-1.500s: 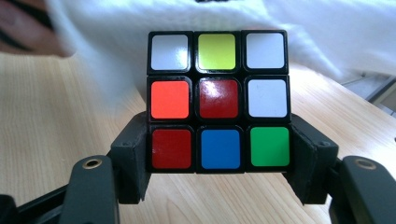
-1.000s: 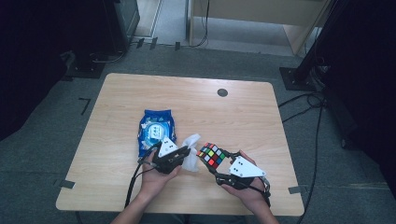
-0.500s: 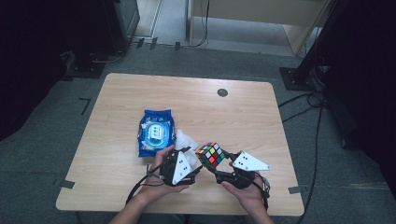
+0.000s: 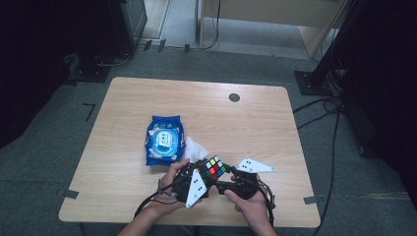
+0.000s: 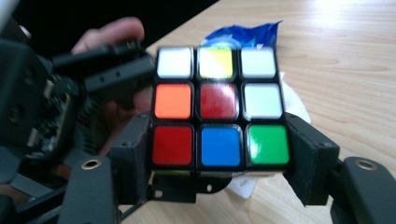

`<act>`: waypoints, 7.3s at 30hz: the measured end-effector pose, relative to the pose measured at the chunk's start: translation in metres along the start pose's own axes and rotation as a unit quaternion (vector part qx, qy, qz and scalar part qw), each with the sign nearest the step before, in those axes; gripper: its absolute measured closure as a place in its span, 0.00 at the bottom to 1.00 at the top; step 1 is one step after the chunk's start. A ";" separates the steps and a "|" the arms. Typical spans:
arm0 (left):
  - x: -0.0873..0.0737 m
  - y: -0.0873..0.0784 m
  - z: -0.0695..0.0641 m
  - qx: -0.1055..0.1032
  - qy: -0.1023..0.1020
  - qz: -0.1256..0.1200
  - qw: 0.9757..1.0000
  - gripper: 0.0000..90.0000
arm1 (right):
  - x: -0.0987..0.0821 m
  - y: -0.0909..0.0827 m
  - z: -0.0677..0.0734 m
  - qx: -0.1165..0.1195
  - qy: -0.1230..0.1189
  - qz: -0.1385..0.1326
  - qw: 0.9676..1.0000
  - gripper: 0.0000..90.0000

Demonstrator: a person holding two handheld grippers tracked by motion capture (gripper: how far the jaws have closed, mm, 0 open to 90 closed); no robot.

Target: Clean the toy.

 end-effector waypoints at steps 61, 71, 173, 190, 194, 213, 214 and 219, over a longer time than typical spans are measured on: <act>-0.020 -0.035 0.066 -0.044 -0.191 -0.017 0.980 0.38 | 0.062 0.009 0.022 -0.027 -0.146 -0.042 0.988 0.97; -0.008 -0.030 0.043 -0.054 -0.149 -0.017 0.987 0.38 | 0.053 0.024 0.055 0.018 -0.166 -0.035 0.985 0.96; -0.008 -0.036 0.046 -0.034 -0.119 -0.057 0.991 0.38 | 0.060 0.015 0.023 -0.003 0.057 -0.050 0.997 0.38; -0.006 -0.033 0.040 0.006 -0.086 -0.045 0.995 0.26 | 0.055 0.022 0.030 -0.003 0.023 -0.007 1.000 0.38; -0.006 -0.032 0.040 0.013 -0.080 -0.043 0.996 0.22 | 0.052 0.026 0.031 -0.004 0.021 0.005 1.000 0.38; -0.003 -0.033 0.035 0.009 -0.065 -0.052 0.997 0.37 | 0.043 0.034 0.033 -0.019 0.026 0.018 0.999 0.38; -0.003 -0.033 0.033 0.016 -0.056 -0.048 0.997 0.38 | 0.042 0.035 0.033 -0.015 0.028 0.021 0.999 0.38; -0.003 -0.034 0.036 0.015 -0.065 -0.046 0.997 0.38 | 0.043 0.035 0.032 0.000 0.027 0.018 0.999 0.37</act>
Point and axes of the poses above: each handheld gripper's, and its own axes: y roughly forward along the jaws, x roughly out of its top, z roughly to its left, the point moved 5 cm from there along y, roughly forward along the jaws, and after that the axes turned 1 degree about -x, right-handed, at the moved point
